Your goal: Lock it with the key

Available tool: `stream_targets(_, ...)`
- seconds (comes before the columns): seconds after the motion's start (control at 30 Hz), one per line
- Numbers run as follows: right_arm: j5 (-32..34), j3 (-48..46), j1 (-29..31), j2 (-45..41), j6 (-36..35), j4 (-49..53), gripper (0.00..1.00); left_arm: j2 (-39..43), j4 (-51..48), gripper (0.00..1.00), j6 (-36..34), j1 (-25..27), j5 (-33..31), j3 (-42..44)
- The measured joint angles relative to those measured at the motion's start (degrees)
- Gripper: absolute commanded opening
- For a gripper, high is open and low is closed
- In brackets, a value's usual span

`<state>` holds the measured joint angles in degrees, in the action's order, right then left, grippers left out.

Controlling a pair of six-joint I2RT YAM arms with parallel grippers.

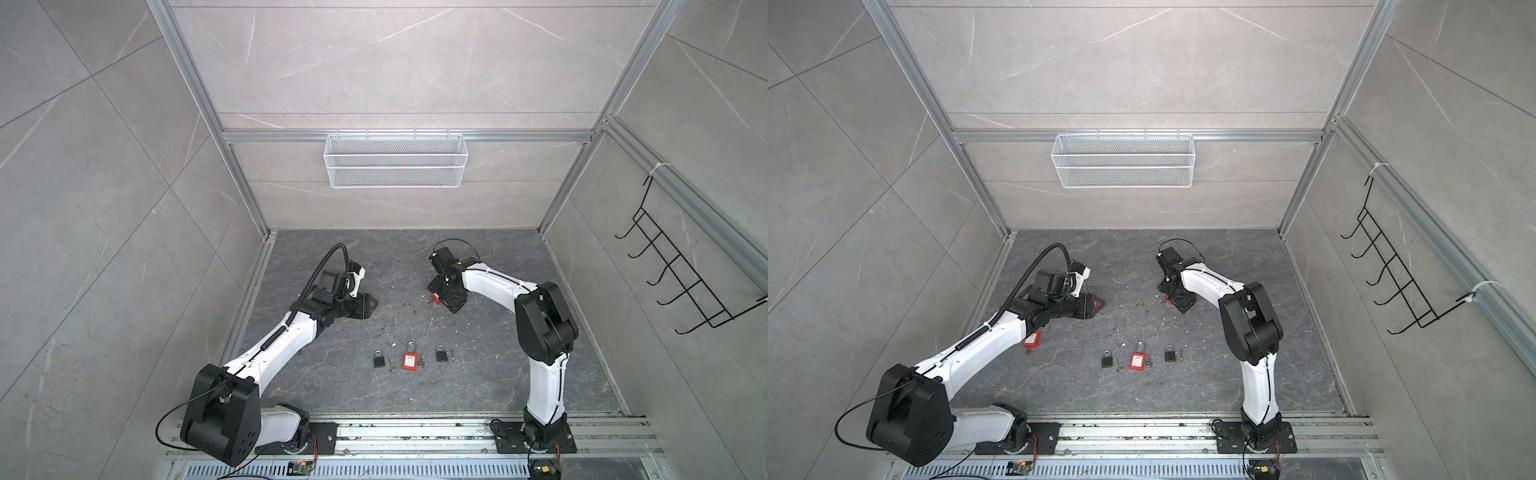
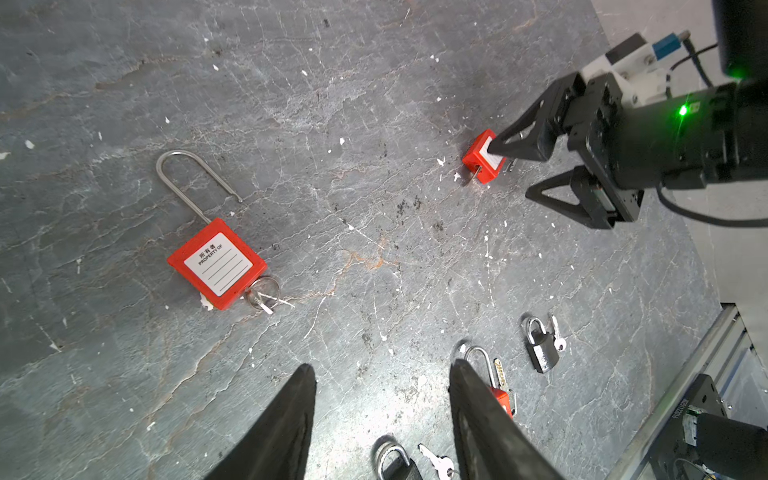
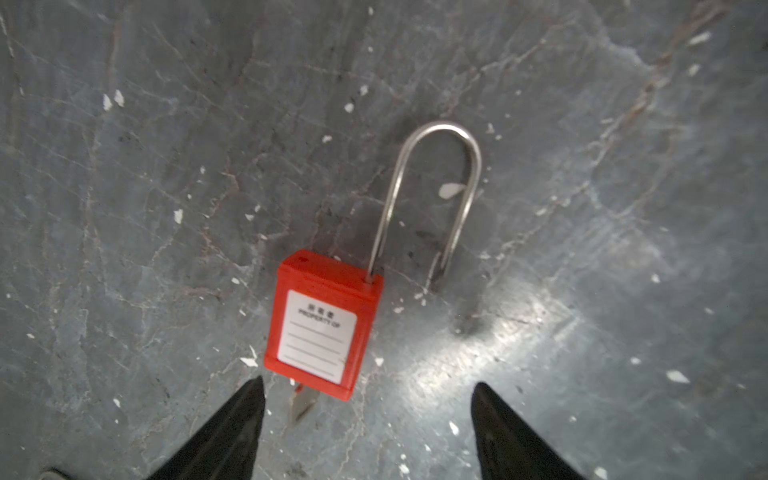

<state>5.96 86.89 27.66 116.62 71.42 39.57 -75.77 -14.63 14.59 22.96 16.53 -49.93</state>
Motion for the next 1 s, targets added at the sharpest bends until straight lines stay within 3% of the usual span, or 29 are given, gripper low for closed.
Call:
stream_targets(0.3,-0.3,7.9,-0.2,6.1,-0.5,1.1,0.73,-2.4,-0.2,0.54,-0.8,0.0,0.0,-2.1)
stream_targets(0.6,0.1,8.1,-0.3,7.6,-3.5,4.2,0.57,-2.5,-0.6,0.54,-1.6,0.0,-0.4,-2.1)
stream_targets(0.8,0.3,6.8,-0.3,7.4,-8.6,4.2,0.45,-2.5,-1.0,0.54,-1.6,0.0,-0.6,-2.1)
stream_targets(1.0,-1.7,4.0,-0.3,5.7,-18.9,3.5,0.42,-1.7,-1.9,0.54,-1.6,0.0,-1.1,-1.9)
